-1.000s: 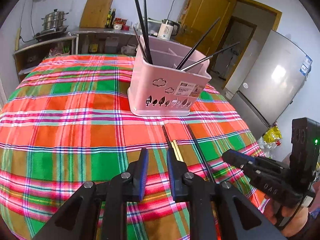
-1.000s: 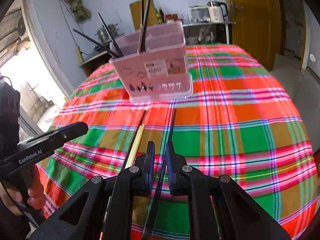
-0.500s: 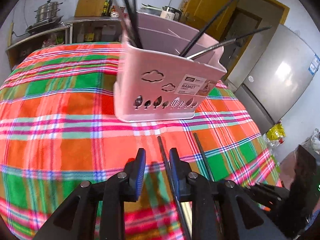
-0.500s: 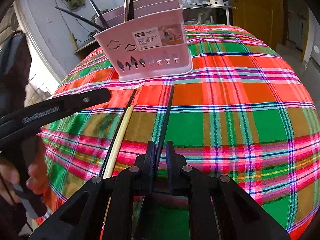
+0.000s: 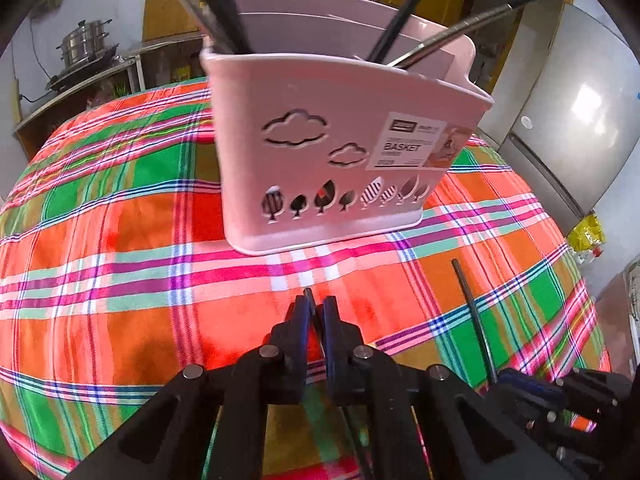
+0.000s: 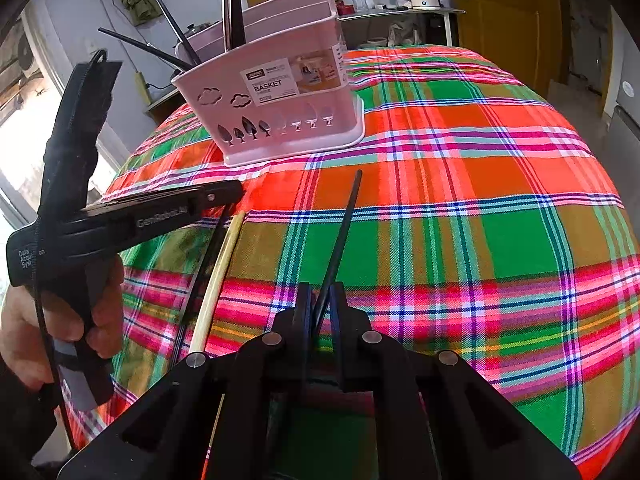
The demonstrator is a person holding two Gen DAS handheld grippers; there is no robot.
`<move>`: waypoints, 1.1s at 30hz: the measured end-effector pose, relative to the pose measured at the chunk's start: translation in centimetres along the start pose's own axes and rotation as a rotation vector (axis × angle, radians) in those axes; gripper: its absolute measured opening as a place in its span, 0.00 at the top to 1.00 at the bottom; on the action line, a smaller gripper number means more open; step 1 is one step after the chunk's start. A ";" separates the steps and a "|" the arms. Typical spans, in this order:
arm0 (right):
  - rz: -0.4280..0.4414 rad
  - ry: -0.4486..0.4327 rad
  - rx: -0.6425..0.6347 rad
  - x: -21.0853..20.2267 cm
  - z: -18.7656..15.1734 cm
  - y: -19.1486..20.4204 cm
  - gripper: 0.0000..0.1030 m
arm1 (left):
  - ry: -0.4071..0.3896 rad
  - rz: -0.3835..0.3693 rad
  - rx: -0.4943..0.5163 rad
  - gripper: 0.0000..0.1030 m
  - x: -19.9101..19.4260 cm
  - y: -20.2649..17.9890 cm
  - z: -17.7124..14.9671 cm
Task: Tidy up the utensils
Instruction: 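Close the left tool on a black chopstick while the right tool grasps another, then lift the black chopsticks with both tools and carry them over the basket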
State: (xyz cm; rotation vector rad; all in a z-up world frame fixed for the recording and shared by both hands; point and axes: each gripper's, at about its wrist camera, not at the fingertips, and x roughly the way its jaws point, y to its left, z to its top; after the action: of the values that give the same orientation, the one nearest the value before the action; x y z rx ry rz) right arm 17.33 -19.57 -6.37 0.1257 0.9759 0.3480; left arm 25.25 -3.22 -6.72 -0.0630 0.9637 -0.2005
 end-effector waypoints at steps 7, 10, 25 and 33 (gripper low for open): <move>-0.009 0.006 0.000 -0.3 -0.4 -0.3 0.91 | -0.003 0.021 -0.019 0.95 -1.6 2.6 -1.7; -0.016 0.015 -0.005 -0.6 -0.6 -0.2 0.91 | -0.009 0.039 -0.038 0.95 -2.7 4.0 -2.8; -0.048 0.033 -0.026 -0.5 0.4 0.3 0.90 | -0.004 -0.055 -0.127 0.92 -6.8 6.3 -5.4; -0.070 0.057 -0.016 1.1 2.2 0.0 0.90 | 0.054 0.006 -0.139 0.91 -5.6 5.9 -5.8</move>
State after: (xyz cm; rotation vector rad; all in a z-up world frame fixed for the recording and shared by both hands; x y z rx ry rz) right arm 19.71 -19.11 -6.08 0.0675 1.0308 0.2959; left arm 18.27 3.87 -6.34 -0.1832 1.0313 -0.1295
